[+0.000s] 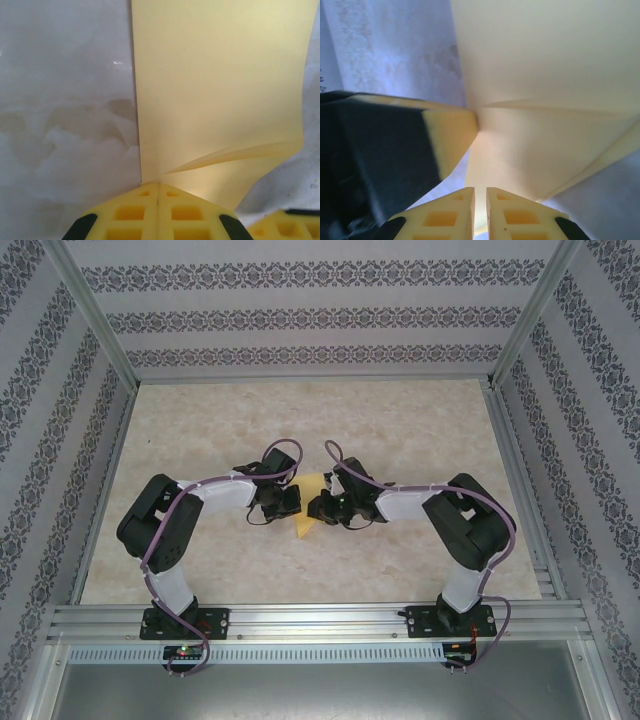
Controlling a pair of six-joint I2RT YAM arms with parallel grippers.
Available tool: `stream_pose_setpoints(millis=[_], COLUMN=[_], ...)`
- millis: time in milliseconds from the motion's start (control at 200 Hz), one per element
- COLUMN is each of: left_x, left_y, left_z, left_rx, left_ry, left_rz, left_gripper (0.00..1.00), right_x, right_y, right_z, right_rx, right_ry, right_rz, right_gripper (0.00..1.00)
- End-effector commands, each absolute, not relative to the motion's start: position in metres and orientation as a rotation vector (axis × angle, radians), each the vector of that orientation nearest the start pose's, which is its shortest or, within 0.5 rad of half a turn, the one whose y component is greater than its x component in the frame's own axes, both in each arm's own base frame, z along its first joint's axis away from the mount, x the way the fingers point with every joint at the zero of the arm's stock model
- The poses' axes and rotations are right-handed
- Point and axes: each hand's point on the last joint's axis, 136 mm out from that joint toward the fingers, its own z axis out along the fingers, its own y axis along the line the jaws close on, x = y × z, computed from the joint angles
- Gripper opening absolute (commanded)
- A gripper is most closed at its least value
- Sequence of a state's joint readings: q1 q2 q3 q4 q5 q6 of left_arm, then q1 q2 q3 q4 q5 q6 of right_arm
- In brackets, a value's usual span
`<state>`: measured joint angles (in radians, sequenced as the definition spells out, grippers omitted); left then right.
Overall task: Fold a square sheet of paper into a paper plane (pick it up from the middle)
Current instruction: Third fold the triangle at the center of the table.
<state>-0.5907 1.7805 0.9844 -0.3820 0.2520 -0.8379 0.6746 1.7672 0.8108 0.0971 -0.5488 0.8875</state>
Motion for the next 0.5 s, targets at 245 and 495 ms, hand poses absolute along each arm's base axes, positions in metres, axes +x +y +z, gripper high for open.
stream_pose_setpoints(millis=[245, 495], left_x=[0.279, 0.278], left_y=[-0.237, -0.235], left_z=[-0.014, -0.018], left_rx=[-0.272, -0.281], left_ry=[2.978, 2.983], left_rz=[-0.528, -0.508], left_gripper=[0.0, 0.0], right_x=[0.242, 0.234], right_y=[0.341, 0.348], right_z=[0.039, 0.027], right_rx=[-0.095, -0.119], right_ry=[2.726, 2.767], right_rz=[1.332, 1.329], right_gripper=[0.08, 0.07])
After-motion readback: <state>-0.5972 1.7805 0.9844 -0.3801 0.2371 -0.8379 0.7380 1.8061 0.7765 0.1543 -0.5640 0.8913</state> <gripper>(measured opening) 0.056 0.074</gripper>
